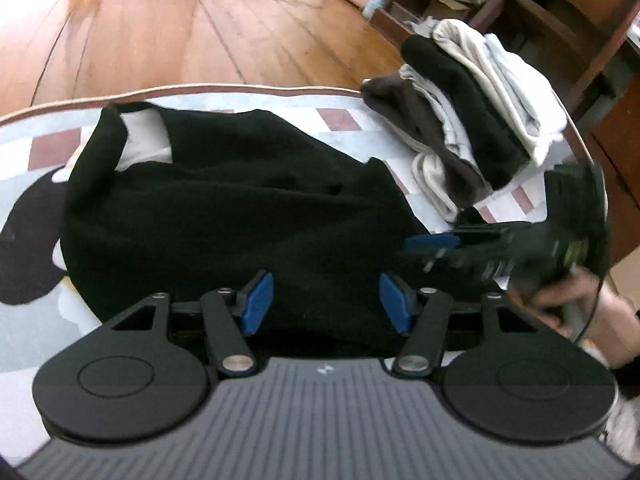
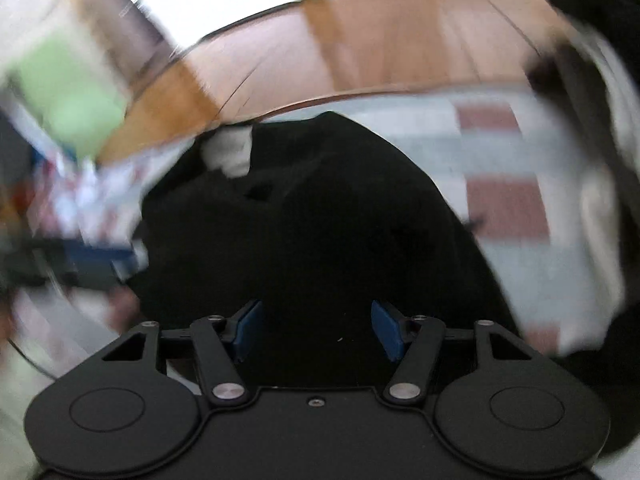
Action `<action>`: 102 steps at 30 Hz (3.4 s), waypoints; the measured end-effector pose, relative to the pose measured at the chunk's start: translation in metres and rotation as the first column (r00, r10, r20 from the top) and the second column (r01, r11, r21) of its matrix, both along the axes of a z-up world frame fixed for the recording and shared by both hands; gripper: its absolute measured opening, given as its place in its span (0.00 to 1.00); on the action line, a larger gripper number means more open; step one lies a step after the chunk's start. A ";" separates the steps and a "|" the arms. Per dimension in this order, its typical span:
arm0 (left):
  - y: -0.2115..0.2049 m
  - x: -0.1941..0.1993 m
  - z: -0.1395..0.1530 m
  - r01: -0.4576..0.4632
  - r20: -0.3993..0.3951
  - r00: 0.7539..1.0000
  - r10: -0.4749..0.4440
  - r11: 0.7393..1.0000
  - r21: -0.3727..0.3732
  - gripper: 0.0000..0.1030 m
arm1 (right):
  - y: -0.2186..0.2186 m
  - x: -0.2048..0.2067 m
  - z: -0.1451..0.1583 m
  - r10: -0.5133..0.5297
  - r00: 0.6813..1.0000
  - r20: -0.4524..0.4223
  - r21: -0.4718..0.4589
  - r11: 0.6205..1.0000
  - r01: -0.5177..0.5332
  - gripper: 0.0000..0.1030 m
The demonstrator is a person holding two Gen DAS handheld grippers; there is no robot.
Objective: Fold clothes
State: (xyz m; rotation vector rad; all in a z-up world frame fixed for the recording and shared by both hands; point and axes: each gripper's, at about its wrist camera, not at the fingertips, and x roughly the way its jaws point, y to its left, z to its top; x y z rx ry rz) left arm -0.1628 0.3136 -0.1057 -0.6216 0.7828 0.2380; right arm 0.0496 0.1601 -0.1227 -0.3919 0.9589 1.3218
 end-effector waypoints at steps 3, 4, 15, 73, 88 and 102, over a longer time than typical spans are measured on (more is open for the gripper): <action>0.003 -0.002 -0.006 -0.036 -0.004 0.999 0.036 0.999 -0.027 0.57 | 0.002 -0.015 -0.003 0.098 0.992 0.081 -0.014 0.995 -0.097 0.06; 0.005 -0.002 -0.007 -0.048 -0.005 0.999 0.047 0.998 -0.039 0.57 | -0.001 -0.017 0.001 0.110 0.993 0.054 0.012 0.994 -0.110 0.05; 0.018 -0.007 -0.018 -0.111 0.017 0.993 0.117 0.972 -0.207 0.58 | -0.025 -0.056 0.031 0.300 0.907 -0.295 0.244 0.942 -0.232 0.04; 0.201 -0.170 -0.032 -0.545 -0.156 0.794 0.588 0.801 0.249 0.03 | 0.018 0.060 0.038 -0.228 0.954 -0.196 0.139 0.956 0.257 0.59; 0.200 -0.163 -0.066 -0.453 -0.189 0.843 0.504 0.854 0.258 0.10 | 0.135 0.062 -0.032 -0.266 0.964 -0.027 -0.033 0.964 0.265 0.22; 0.171 -0.195 0.033 -0.521 0.137 0.810 0.571 0.590 0.617 0.03 | 0.102 0.005 0.150 -0.310 0.856 0.413 0.341 0.924 0.170 0.02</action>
